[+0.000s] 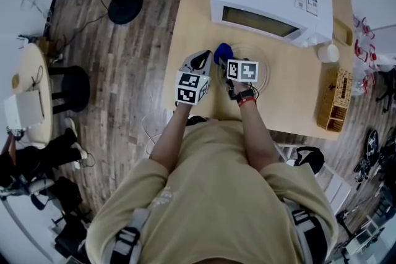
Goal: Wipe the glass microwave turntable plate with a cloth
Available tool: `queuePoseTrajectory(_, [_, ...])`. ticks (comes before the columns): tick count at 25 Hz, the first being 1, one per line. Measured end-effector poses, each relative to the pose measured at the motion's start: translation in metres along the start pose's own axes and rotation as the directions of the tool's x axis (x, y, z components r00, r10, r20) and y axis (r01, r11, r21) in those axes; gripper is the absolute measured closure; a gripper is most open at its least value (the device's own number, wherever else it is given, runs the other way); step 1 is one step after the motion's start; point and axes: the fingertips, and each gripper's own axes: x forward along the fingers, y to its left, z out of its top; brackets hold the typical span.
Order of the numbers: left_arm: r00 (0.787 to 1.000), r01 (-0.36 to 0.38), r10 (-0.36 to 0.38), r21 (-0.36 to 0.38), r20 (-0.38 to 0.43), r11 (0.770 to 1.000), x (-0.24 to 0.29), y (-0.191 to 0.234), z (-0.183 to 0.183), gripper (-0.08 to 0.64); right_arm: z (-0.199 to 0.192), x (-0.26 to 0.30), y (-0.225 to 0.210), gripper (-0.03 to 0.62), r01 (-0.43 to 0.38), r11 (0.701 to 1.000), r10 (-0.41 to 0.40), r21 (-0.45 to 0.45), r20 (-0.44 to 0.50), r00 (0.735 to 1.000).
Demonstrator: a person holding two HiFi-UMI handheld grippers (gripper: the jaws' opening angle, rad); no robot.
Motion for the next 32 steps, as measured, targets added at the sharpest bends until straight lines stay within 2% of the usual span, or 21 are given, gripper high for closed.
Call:
queuePoseTrajectory(15, [1.000, 0.014, -0.013, 0.049, -0.028, 0.999, 0.004, -0.017, -0.004, 0.541, -0.010, -0.013, -0.026, 0.472, 0.045, 0.999, -0.045, 0.028, 0.013, 0.999])
queuePoseTrajectory(32, [0.992, 0.109, -0.101, 0.098, -0.077, 0.989, 0.033, -0.047, -0.014, 0.541, -0.014, -0.040, -0.064, 0.472, 0.105, 0.991, -0.108, 0.078, 0.036, 0.993])
